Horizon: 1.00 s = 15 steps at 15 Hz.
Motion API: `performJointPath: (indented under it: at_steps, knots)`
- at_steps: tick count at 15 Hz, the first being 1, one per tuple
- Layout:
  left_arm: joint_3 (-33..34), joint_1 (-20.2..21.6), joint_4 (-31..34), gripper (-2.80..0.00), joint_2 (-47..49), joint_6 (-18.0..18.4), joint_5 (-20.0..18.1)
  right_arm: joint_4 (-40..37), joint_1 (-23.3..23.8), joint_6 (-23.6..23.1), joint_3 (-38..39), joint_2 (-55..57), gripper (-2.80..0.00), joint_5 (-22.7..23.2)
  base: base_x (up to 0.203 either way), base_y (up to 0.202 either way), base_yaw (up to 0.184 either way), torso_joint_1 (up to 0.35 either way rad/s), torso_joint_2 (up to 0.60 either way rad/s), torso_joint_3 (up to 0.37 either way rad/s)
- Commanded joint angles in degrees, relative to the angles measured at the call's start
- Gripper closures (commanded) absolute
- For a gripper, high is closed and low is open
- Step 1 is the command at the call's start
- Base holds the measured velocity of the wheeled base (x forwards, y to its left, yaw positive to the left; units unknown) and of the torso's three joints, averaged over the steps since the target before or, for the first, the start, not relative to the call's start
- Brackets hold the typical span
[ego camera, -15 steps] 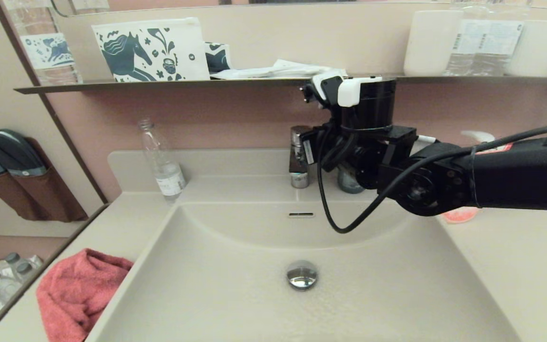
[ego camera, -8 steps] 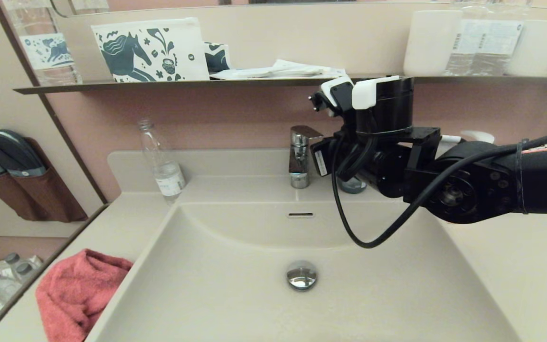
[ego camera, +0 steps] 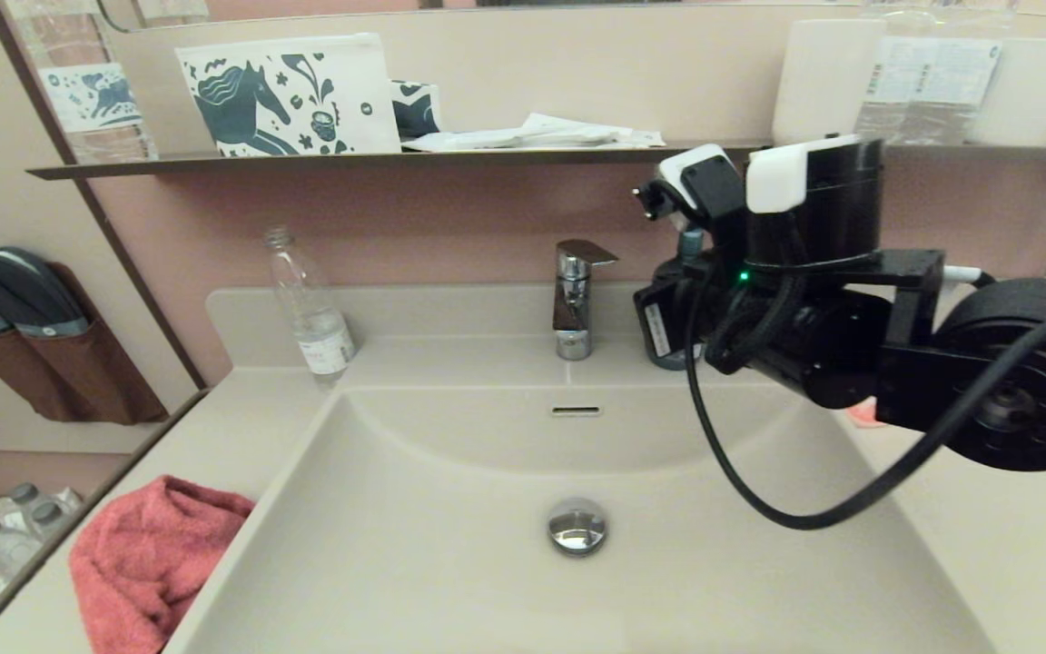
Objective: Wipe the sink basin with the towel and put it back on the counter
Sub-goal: Pick up the cloth
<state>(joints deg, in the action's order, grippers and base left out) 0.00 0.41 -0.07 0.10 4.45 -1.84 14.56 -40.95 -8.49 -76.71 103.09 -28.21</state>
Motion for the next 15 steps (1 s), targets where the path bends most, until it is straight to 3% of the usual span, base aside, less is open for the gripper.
performJointPath:
  at_steps: [1, 3, 8, 12, 15]
  knots:
    - [0.0, 0.02, -0.01, 0.0, -0.01, 0.03, -0.01, 0.19, 0.5, 0.06, 8.7, -8.93, 0.0, -0.98, 0.0, 0.0, 0.0, 0.0, 0.0, 0.0]
    - [0.0, 0.02, -0.01, 0.0, -0.01, 0.03, -0.01, 0.15, 2.35, 1.2, 14.82, -15.32, 0.0, -2.33, 0.0, 0.0, 0.0, 0.0, 0.0, 0.0]
    - [0.0, 0.02, -0.01, 0.0, -0.01, 0.03, -0.01, 0.11, 16.66, 4.17, 27.11, -29.87, 0.0, -8.72, 0.0, 0.0, 0.0, 0.0, 0.0, 0.0]
    - [0.0, 0.02, -0.01, 0.0, -0.01, 0.03, 0.0, -0.36, 29.57, 2.3, 32.13, -44.56, 0.0, -12.73, 0.0, 0.0, 0.0, 0.0, 0.0, 0.0]
    - [0.0, 0.11, -0.01, 0.0, -0.01, 0.03, -0.01, -2.68, 35.8, 1.32, 34.88, -58.05, 0.0, -13.35, 0.0, 0.0, 0.0, 0.0, 0.0, 0.0]
